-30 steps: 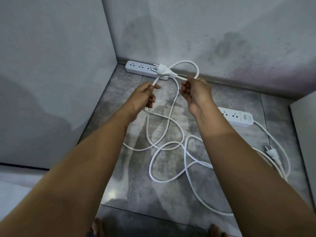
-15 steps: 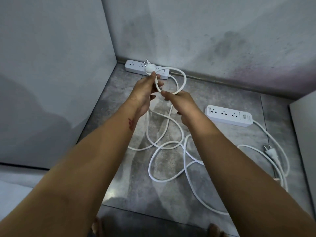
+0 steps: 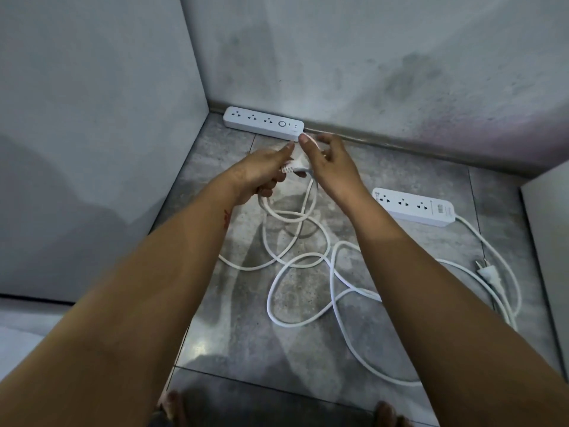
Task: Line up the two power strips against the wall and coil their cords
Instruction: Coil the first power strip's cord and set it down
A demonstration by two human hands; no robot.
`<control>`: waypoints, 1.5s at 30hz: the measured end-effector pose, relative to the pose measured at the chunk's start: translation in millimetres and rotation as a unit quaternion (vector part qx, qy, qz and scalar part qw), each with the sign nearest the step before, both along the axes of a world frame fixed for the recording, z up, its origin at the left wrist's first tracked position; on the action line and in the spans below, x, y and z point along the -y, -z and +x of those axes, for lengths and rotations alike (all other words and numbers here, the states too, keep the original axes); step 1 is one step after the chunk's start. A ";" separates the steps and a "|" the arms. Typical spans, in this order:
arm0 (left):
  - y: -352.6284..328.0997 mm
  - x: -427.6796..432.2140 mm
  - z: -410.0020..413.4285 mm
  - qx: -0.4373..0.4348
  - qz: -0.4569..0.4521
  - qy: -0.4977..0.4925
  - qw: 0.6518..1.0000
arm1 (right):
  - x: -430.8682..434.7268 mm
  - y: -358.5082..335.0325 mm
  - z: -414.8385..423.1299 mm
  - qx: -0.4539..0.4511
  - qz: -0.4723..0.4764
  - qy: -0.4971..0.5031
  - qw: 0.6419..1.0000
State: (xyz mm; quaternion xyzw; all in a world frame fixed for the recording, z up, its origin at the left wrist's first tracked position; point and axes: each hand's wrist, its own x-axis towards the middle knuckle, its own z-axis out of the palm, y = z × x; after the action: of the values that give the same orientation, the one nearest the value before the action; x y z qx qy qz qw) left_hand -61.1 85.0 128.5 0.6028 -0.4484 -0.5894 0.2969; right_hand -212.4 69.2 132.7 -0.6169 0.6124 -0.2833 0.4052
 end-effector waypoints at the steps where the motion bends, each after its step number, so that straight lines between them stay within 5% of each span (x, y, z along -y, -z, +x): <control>1: -1.0 0.5 -1.3 0.002 0.011 0.007 1.000 | -1.5 0.5 0.3 -0.003 0.006 -0.004 1.000; 6: -5.9 1.5 -7.3 -0.007 0.029 -0.009 1.000 | -6.4 2.3 -1.2 0.007 -0.012 0.005 1.000; 11: -8.2 5.5 -9.8 -0.080 0.016 -0.042 0.996 | -1.0 2.7 -0.4 0.112 0.011 0.072 0.991; 21: 12.5 -1.0 4.0 0.090 -0.009 0.042 0.995 | 16.6 4.1 -12.7 0.301 0.051 0.254 0.918; 28: 7.1 3.6 -11.6 -0.131 -0.024 -0.126 0.983 | 11.9 12.2 -4.3 0.395 0.112 0.275 0.869; 33: -0.1 7.5 -15.1 -0.209 0.021 -0.222 0.952 | 8.9 16.9 -11.4 0.371 0.150 0.194 0.895; 39: -3.6 9.9 -5.9 -0.142 0.031 -0.144 0.979 | 3.2 11.1 -24.1 0.181 0.165 0.019 0.969; 45: -7.7 13.1 -1.6 -0.164 0.066 -0.089 0.980 | 5.4 -4.5 -20.1 0.088 0.098 -0.032 0.991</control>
State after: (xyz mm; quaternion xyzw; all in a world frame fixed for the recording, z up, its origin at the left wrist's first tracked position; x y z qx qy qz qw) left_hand -62.7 71.9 136.2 0.5541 -0.2982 -0.6797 0.3769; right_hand -232.5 63.8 137.1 -0.5659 0.5790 -0.2618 0.5253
